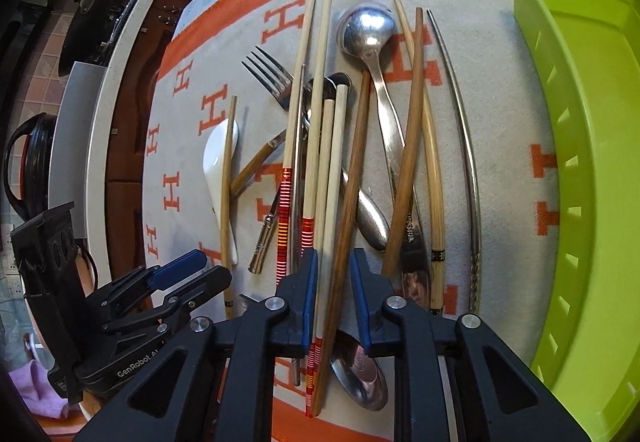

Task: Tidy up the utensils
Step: 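Grasp a plain wooden chopstick with the left tool while the right tool grasps a dark wooden chopstick, then carry both chopsticks into the green tray and open both tools to release them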

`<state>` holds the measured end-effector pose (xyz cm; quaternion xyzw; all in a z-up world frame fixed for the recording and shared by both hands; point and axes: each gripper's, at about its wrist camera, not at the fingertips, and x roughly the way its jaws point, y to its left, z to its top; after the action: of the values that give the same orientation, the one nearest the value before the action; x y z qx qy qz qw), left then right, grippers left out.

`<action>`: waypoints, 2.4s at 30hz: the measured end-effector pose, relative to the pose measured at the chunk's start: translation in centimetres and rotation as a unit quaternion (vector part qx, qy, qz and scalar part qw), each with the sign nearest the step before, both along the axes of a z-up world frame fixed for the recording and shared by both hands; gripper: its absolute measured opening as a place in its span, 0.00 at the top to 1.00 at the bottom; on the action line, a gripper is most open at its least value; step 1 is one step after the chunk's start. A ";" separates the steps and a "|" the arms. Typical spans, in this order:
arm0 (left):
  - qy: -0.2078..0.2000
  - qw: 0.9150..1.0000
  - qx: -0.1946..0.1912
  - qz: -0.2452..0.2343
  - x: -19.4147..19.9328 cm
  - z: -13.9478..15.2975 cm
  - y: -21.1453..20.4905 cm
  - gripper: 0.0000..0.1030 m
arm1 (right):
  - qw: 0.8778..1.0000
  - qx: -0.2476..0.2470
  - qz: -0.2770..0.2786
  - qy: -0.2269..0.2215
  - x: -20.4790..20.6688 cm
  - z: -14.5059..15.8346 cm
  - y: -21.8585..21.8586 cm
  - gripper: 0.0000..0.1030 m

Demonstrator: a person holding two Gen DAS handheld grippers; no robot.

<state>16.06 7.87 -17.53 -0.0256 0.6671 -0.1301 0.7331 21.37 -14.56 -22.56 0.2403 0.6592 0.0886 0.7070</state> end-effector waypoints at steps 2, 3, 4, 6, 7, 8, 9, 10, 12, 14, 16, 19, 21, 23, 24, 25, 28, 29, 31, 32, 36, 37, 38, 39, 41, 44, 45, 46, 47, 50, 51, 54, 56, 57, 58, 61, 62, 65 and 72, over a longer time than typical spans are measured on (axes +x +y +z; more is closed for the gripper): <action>0.003 1.000 0.002 0.000 -0.3 -0.1 0.2 0.62 | 1.000 -0.004 0.002 0.001 -0.2 -0.1 0.2 0.88; 0.004 1.000 0.002 0.000 -0.3 -0.2 0.1 0.62 | 1.000 -0.006 0.003 -0.001 -0.2 -0.1 0.4 0.89; 0.004 1.000 0.003 0.001 -0.3 -0.2 0.1 0.62 | 1.000 -0.009 0.004 -0.002 -0.3 0.0 0.4 0.89; 0.004 1.000 0.003 0.000 -0.2 -0.2 -0.1 0.63 | 1.000 -0.015 0.007 -0.004 -0.4 0.1 0.5 0.90; 0.004 1.000 0.004 0.000 -0.1 -0.3 -0.2 0.63 | 1.000 -0.017 0.008 -0.003 -0.5 0.2 0.5 0.90; 0.004 1.000 0.004 0.000 -0.2 -0.3 -0.2 0.63 | 1.000 -0.020 0.009 -0.003 -0.5 0.3 0.5 0.90; 0.004 1.000 0.005 0.000 -0.1 -0.3 -0.3 0.63 | 1.000 -0.027 0.009 -0.003 -0.5 0.3 0.5 0.92; 0.005 1.000 0.005 0.000 -0.1 -0.3 -0.3 0.63 | 0.999 -0.033 0.010 -0.003 -0.6 0.4 0.5 0.92; 0.005 1.000 0.006 0.000 -0.4 -0.1 0.4 0.63 | 0.999 -0.031 0.010 0.001 -0.7 0.3 0.4 0.92; 0.005 1.000 0.007 -0.001 -0.4 -0.2 0.6 0.63 | 0.999 -0.037 0.012 0.002 -0.7 0.2 0.4 0.92; 0.005 1.000 0.010 -0.001 -0.5 -0.1 0.6 0.63 | 0.999 -0.037 0.013 0.001 -0.8 0.1 0.3 0.92; 0.005 1.000 0.018 -0.003 -0.4 -0.1 0.3 0.63 | 0.999 -0.051 0.016 0.000 -0.7 0.2 0.9 0.91; 0.004 1.000 0.024 -0.003 -0.4 -0.1 -0.1 0.63 | 0.998 -0.063 0.021 0.003 -0.6 0.1 1.5 0.91; 0.004 1.000 0.031 -0.004 -0.4 -0.2 -0.2 0.63 | 0.997 -0.071 0.021 0.005 -0.6 0.1 1.9 0.91; 0.004 0.999 0.034 -0.004 -0.3 -0.2 -0.2 0.63 | 0.997 -0.077 0.021 0.007 -0.6 0.1 2.0 0.91; 0.004 0.999 0.037 -0.005 -0.3 -0.2 -0.3 0.63 | 0.997 -0.080 0.020 0.007 -0.6 0.2 2.1 0.91; 0.001 0.999 0.052 -0.010 -0.1 -0.3 -0.6 0.63 | 0.996 -0.090 0.016 0.007 -0.5 0.3 2.5 0.91; 0.000 0.998 0.058 -0.012 0.0 -0.3 -0.7 0.63 | 0.995 -0.094 0.016 0.006 -0.5 0.3 2.6 0.90; -0.003 0.997 0.070 -0.017 -0.1 -0.3 -1.0 0.63 | 0.994 -0.106 0.020 0.002 -0.6 0.4 3.1 0.90; -0.005 0.997 0.075 -0.019 -0.2 -0.3 -1.3 0.65 | 0.993 -0.112 0.023 -0.002 -0.6 0.5 3.4 0.90; -0.011 0.997 0.076 -0.011 -0.5 -0.2 -1.8 0.93 | 0.995 -0.096 0.008 -0.009 -1.0 0.5 2.9 0.91; -0.009 0.998 0.067 -0.003 -0.6 -0.2 -1.6 0.93 | 0.996 -0.086 0.003 -0.008 -1.1 0.4 2.4 0.92; -0.010 0.998 0.064 0.002 -0.6 -0.1 -1.5 0.94 | 0.997 -0.072 -0.004 -0.007 -1.1 0.3 1.9 0.92; -0.014 0.998 0.061 0.008 -0.8 0.0 -1.3 0.94 | 0.998 -0.056 -0.015 -0.005 -1.2 0.2 1.3 0.93; -0.021 0.998 0.056 0.019 -1.0 0.7 -1.0 0.96 | 0.999 -0.025 -0.036 -0.005 -1.7 0.4 0.0 0.94; -0.036 0.998 0.043 0.029 -1.5 2.2 -0.9 0.96 | 0.998 0.019 -0.060 -0.017 -2.6 1.4 -1.6 0.94; -0.042 0.998 0.040 0.029 -1.6 2.9 -1.0 0.96 | 0.997 0.031 -0.066 -0.021 -3.0 1.8 -2.1 0.94; -0.049 0.998 0.037 0.030 -1.8 3.6 -1.2 0.96 | 0.997 0.037 -0.070 -0.025 -3.2 2.2 -2.3 0.94; -0.055 0.997 0.033 0.030 -2.0 4.3 -1.4 0.96 | 0.996 0.046 -0.075 -0.033 -3.6 2.8 -2.8 0.94; -0.073 0.997 0.013 0.024 -3.3 6.1 -1.8 0.96 | 0.993 0.063 -0.084 -0.053 -5.0 4.8 -4.0 0.94; -0.078 0.997 0.008 0.020 -3.8 7.0 -1.7 0.96 | 0.992 0.064 -0.085 -0.061 -5.6 5.5 -4.5 0.94; -0.093 0.996 -0.013 0.000 -4.9 8.9 -2.9 0.96 | 0.990 0.053 -0.090 -0.094 -7.6 7.9 -6.4 0.94; -0.099 0.995 -0.029 -0.016 -5.7 9.9 -4.0 0.96 | 0.988 0.041 -0.095 -0.112 -8.9 9.2 -7.7 0.94; -0.101 0.994 -0.037 -0.027 -6.1 10.4 -5.1 0.96 | 0.987 0.028 -0.101 -0.121 -9.7 9.7 -8.6 0.94; -0.104 0.993 -0.046 -0.038 -6.4 10.8 -6.4 0.96 | 0.986 0.017 -0.106 -0.128 -10.5 10.2 -9.5 0.94; -0.106 0.990 -0.069 -0.062 -7.3 11.8 -9.8 0.96 | 0.982 -0.008 -0.123 -0.140 -12.3 11.2 -12.3 0.94; -0.105 0.989 -0.076 -0.068 -7.2 11.8 -10.9 0.96 | 0.981 -0.018 -0.130 -0.144 -13.0 11.4 -13.3 0.94; -0.098 0.986 -0.102 -0.084 -7.1 11.9 -15.0 0.96 | 0.975 -0.061 -0.141 -0.160 -14.9 12.4 -16.1 0.94; -0.072 0.986 -0.119 -0.091 -5.5 9.4 -22.5 0.95 | 0.961 -0.162 -0.128 -0.183 -17.1 13.4 -19.8 0.94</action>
<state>10.59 -14.61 -8.11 -0.0426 0.5919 -0.2760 0.7561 4.25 -34.35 -9.17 0.1847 0.4880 -0.0688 0.8503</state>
